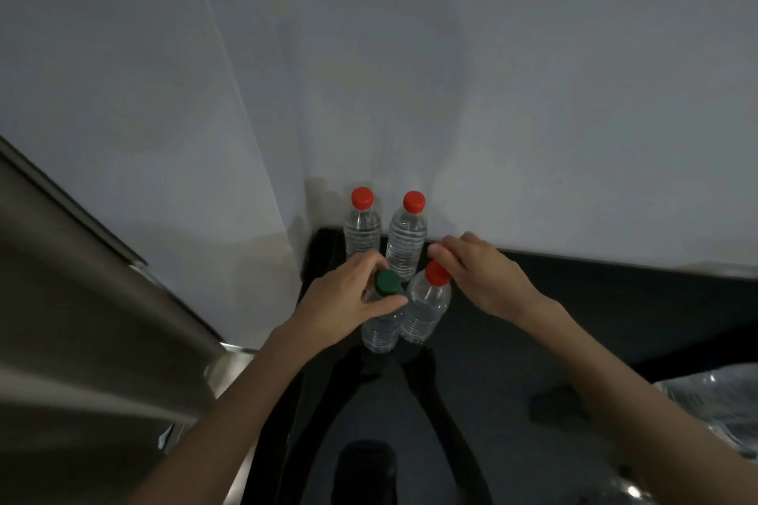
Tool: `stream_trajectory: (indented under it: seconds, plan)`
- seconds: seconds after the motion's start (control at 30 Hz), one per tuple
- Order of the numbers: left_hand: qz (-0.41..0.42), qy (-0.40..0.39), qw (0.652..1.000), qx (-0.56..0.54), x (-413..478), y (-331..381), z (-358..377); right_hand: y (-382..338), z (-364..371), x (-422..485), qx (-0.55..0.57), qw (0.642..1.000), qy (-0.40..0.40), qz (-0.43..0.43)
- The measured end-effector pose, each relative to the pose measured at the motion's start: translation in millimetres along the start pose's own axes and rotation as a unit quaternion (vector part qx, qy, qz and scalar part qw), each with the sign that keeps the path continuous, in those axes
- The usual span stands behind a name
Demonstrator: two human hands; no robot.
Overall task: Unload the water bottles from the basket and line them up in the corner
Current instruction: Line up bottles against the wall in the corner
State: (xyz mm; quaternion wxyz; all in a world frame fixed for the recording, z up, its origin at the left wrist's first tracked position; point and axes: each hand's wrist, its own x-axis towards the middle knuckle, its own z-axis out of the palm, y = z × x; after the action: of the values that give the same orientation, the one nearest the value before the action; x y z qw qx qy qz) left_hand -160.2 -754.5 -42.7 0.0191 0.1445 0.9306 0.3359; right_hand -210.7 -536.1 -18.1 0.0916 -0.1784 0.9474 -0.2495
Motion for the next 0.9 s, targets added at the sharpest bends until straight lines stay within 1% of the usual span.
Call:
stream_trajectory:
  seconds: [0.07, 0.17, 0.23, 0.3, 0.37, 0.47, 0.6, 0.7, 0.83, 0.9]
  plan:
    - [-0.012, 0.023, 1.0, 0.003, 7.2, -2.8, -9.9, -2.9, 1.1, 6.5, 0.002, 0.999, 0.038, -0.004]
    - [-0.014, 0.12, 0.993, 0.016, 28.8, -13.0, -24.9, -9.5, 0.8, 23.3, -0.005, 0.997, 0.078, 0.003]
    - [-0.013, 0.155, 0.988, 0.006, 45.9, -23.2, -33.1, -13.4, -1.5, 37.6, -0.022, 0.996, 0.085, 0.006]
    - [-0.034, 0.142, 0.989, -0.009, 63.8, -34.5, -39.5, -15.3, -3.2, 53.4, -0.032, 0.997, 0.068, 0.012]
    - [-0.055, 0.106, 0.993, -0.008, 80.5, -45.9, -42.3, -15.8, -2.9, 69.0, -0.037, 0.998, 0.034, 0.029]
    - [-0.061, 0.065, 0.996, -0.006, 97.1, -60.5, -39.6, -15.6, -0.5, 88.3, -0.059, 0.997, -0.011, 0.049]
    - [-0.046, 0.046, 0.997, -0.029, 103.8, -66.9, -32.6, -14.7, 4.1, 101.9, -0.076, 0.997, -0.013, 0.029]
    - [-0.032, 0.053, 0.997, -0.045, 106.0, -70.1, -26.7, -16.2, 9.3, 106.3, -0.062, 0.998, 0.004, 0.0]
    - [-0.041, 0.093, 0.991, -0.092, 112.6, -81.2, -28.1, -19.9, 15.1, 116.4, -0.047, 0.998, 0.008, -0.04]
    - [-0.044, 0.1, 0.989, -0.097, 116.7, -87.3, -31.4, -20.0, 17.3, 125.5, -0.038, 0.998, 0.011, -0.053]
